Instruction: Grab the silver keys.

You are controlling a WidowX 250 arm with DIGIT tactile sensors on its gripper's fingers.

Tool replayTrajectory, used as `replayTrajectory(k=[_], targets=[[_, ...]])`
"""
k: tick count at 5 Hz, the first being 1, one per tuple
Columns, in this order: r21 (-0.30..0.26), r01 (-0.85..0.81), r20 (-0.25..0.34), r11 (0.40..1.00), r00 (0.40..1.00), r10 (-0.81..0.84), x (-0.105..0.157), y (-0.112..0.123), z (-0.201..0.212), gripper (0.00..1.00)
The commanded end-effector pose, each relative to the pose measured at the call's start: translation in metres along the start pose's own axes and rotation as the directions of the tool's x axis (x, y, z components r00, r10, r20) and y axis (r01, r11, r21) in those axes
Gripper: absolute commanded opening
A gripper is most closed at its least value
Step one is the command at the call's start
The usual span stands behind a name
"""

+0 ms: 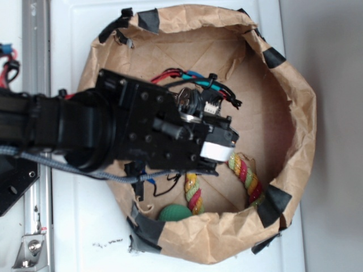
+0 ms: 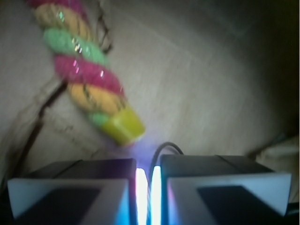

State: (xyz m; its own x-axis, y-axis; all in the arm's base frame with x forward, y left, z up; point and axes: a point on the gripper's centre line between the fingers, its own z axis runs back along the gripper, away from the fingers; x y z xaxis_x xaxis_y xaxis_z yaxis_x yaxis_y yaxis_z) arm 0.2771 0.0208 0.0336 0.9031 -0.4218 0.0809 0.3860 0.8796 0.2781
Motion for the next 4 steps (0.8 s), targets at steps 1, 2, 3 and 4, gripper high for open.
replayTrajectory(k=[1,2,3,4], targets=[[-0.065,-0.249,-0.194,0.966,0.953,0.232,0.027,0.029,0.113,0.00],[-0.183,-0.254,-0.168,0.950,0.960,0.224,0.026,0.053,0.158,0.00],[-0.213,-0.241,-0.141,0.947,0.966,0.214,0.021,0.058,0.160,0.00],[-0.233,-0.246,-0.136,0.941,0.966,0.219,0.018,0.060,0.158,0.00]])
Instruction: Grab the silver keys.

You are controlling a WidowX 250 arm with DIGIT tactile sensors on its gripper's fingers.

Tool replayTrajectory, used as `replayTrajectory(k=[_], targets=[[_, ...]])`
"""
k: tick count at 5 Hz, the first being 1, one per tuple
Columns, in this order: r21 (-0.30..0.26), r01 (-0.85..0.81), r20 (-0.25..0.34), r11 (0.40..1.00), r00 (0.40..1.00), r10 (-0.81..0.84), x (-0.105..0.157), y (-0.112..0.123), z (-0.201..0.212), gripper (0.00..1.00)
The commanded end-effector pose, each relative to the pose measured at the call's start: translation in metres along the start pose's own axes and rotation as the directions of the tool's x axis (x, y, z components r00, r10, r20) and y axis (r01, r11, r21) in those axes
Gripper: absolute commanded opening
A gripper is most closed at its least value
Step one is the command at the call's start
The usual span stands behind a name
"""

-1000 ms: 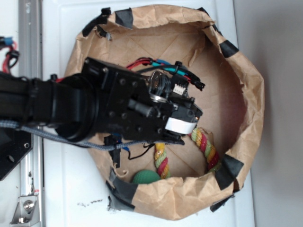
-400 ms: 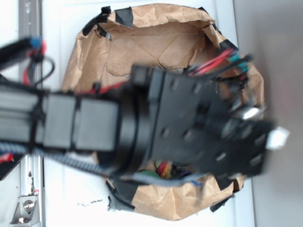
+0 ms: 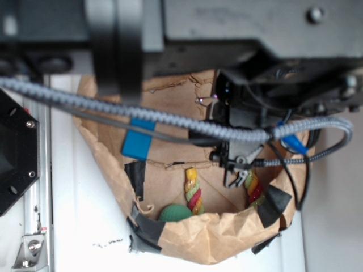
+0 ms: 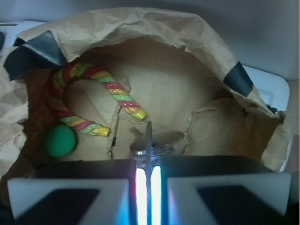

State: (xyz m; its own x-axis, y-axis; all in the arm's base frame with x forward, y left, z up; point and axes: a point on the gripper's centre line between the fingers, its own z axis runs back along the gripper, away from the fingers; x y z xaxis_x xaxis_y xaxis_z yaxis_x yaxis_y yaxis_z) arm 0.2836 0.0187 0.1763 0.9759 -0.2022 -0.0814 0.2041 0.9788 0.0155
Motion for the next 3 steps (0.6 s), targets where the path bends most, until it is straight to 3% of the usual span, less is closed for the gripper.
replayTrajectory(k=[1,3], targets=[[-0.013,-0.009,0.102,1.000,0.995,0.010,-0.006,0.012,0.025,0.00],[0.021,-0.025,0.149,0.999,0.989,0.022,-0.003,0.003,0.011,0.00]])
